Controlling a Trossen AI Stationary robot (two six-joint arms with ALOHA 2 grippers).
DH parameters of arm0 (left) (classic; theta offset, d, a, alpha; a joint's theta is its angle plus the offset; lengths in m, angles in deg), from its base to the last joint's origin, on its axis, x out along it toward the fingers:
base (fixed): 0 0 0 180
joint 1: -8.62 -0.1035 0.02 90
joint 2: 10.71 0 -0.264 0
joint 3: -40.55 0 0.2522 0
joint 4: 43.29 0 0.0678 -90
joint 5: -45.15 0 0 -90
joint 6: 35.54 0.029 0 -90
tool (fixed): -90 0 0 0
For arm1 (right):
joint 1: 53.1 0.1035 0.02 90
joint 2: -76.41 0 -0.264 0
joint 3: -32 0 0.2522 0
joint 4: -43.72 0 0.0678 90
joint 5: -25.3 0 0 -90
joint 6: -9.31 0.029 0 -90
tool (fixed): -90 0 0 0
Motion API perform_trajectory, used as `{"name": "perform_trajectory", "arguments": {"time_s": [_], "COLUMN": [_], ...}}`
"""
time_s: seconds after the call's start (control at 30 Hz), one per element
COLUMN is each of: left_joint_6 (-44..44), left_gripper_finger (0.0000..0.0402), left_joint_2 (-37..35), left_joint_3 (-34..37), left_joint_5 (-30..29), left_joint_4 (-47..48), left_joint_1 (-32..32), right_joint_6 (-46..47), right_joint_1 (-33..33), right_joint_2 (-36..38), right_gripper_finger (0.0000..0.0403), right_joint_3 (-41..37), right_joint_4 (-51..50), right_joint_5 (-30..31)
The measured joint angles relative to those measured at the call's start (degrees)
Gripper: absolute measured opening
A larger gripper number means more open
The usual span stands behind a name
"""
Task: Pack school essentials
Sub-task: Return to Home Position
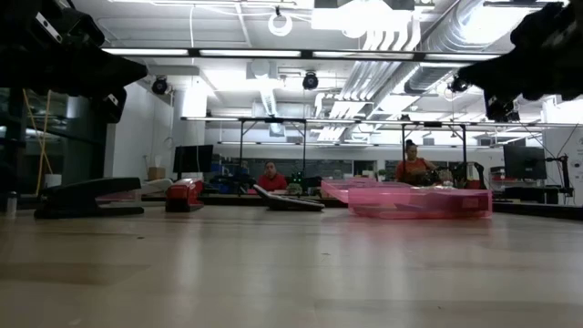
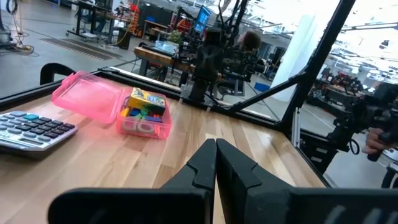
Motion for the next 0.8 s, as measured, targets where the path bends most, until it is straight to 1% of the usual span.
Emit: {"name": "perform_trajectory", "arguments": {"time_s": [0.17, 0.33, 0.8], "left_joint_6": [0.0, -0.01, -0.02], "left_gripper_finger": [0.0001, 0.0001, 0.0001], "left_joint_2": [0.0, 0.01, 0.02], "left_joint_3": [0.0, 0.0, 0.0], "left_joint_5": [-0.01, -0.01, -0.01], "left_joint_4": [0.0, 0.0, 0.0], "left_joint_1": [0.0, 0.0, 0.0], "right_joint_6": [-4.64, -6.27, -6.34], "right_joint_1": [0.01, -0.06, -0.06], "right_joint_2": [-0.11, -0.59, -0.59], "right_gripper_finger": [0.0, 0.0, 0.0], "right_joint_3": [0.0, 0.0, 0.02], "right_joint_4": [-1.32, -1.38, -1.52], "right_joint_5": [-1.37, -1.35, -1.53]}}
